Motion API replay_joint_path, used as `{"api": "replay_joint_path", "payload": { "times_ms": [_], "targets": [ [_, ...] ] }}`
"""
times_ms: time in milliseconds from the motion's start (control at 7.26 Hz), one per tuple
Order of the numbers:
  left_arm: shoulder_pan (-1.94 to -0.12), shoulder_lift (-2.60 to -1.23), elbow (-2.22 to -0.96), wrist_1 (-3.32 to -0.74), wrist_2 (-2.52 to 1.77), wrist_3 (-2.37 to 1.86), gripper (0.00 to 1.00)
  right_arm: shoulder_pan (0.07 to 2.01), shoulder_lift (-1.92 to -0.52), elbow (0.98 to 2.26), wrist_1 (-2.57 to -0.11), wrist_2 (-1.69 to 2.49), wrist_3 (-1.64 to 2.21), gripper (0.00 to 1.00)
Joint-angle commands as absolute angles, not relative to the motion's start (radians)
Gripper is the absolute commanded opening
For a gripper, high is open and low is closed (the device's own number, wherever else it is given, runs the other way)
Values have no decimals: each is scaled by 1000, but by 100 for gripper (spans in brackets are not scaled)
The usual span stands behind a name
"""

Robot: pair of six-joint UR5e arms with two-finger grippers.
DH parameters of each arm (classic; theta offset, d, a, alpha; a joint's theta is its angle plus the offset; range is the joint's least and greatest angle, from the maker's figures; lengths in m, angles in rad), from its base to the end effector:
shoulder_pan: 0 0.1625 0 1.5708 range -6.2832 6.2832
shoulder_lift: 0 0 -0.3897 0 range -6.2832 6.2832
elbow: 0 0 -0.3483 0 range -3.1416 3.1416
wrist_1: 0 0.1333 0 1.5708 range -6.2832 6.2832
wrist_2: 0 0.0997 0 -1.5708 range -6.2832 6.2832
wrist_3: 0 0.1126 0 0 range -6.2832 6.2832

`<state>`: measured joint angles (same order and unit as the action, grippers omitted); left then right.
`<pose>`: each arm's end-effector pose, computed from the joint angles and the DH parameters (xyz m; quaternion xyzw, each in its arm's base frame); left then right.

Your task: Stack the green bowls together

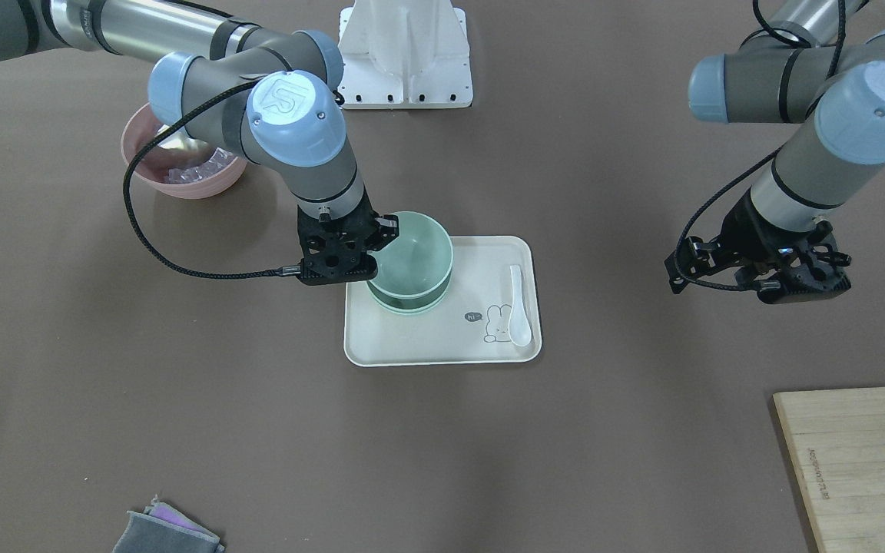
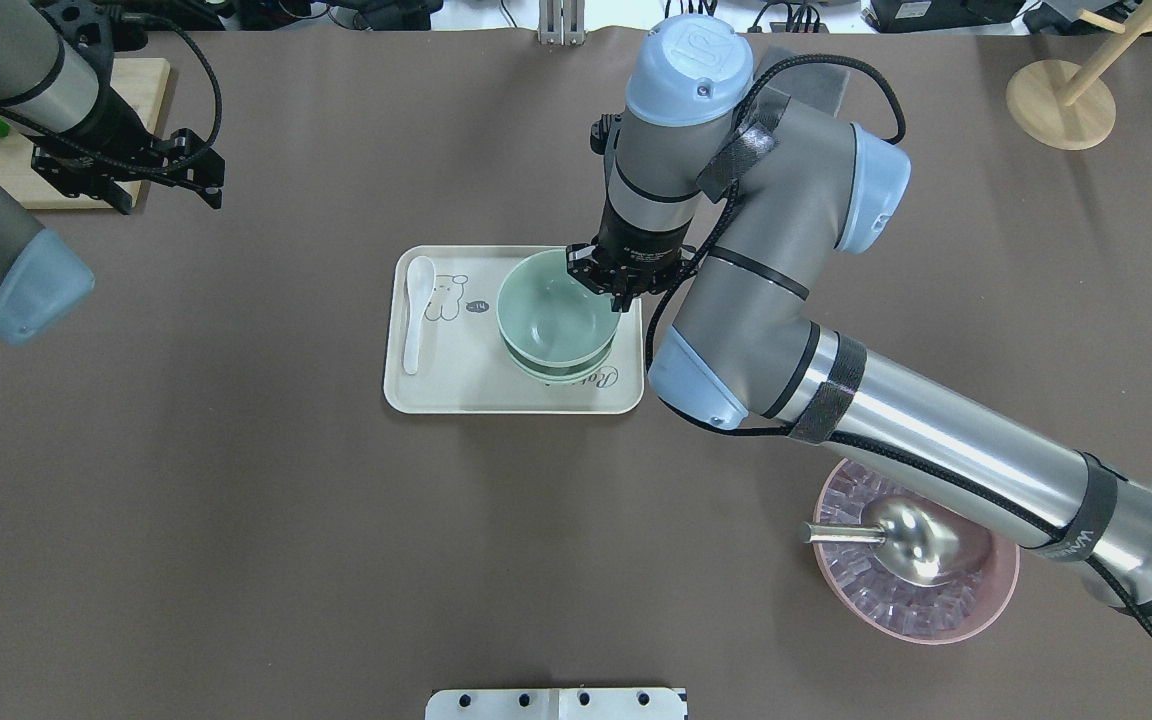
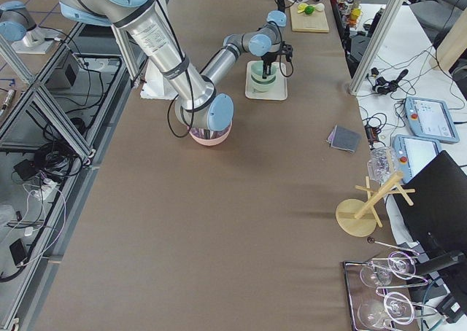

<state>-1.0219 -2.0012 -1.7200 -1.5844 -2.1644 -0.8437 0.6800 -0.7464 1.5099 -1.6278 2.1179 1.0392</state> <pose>0.2472 -0.5390 0.3476 0.0350 0.3938 -0.0498 0.9172 -0.4786 -0.4832 0.1947 -0.0187 -0.4181 -0.0262 0.9078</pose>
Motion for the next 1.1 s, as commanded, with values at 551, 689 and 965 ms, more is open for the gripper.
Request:
{"api": "replay_joint_path", "payload": {
  "times_ms": [551,689,965],
  "targets": [
    [-1020,-2002,-1710,-1592,-2164,-845,98,673,-746,1468,-1585,2117,1051,0],
    [-1019,-2002,-1710,-1597,-2163,-848,98,672,-747,1468,-1585,2117,1051,0],
    [-1019,-2002,-1710,-1597,-2163,-854,98,672,-747,1468,-1585,2117,1051,0]
  ]
}}
